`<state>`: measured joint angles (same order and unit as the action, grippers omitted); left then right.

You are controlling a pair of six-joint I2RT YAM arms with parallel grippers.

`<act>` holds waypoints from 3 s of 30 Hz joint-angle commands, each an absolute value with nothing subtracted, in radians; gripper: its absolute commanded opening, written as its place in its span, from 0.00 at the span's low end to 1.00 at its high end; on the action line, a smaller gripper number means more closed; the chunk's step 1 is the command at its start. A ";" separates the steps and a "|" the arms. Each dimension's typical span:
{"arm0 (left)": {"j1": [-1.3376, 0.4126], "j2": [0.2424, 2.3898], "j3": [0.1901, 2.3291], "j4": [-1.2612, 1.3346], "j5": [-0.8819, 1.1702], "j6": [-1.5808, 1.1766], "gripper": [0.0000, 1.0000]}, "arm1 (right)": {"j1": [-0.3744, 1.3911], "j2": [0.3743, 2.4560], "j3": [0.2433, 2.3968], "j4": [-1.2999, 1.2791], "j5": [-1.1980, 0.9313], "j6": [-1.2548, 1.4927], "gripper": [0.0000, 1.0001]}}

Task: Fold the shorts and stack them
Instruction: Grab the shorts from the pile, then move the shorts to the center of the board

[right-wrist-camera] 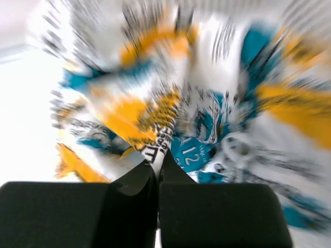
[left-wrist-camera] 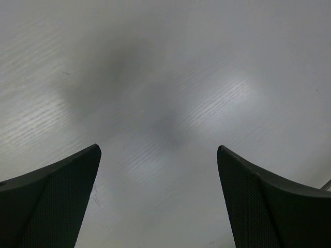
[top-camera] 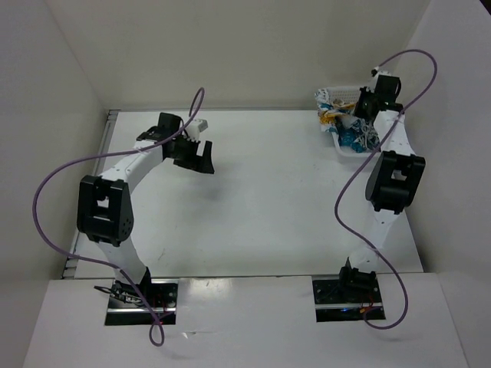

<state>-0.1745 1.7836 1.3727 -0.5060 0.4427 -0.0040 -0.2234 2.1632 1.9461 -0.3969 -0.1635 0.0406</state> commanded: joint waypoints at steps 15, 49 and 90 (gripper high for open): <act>-0.091 1.350 1.402 -0.379 0.291 0.000 1.00 | 0.374 1.580 2.037 -0.261 0.000 -0.196 0.00; -0.170 1.725 1.396 -0.261 0.396 0.000 1.00 | 0.396 1.276 0.859 -0.422 0.011 -0.896 0.86; -0.040 1.474 1.881 -0.474 0.279 0.000 0.00 | 0.290 1.439 1.661 -0.403 -0.101 -0.660 0.00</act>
<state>-0.0460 1.5696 1.8481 -0.4454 0.3023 -0.0044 0.2947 1.4311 1.5219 -0.3626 -0.0681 -0.7319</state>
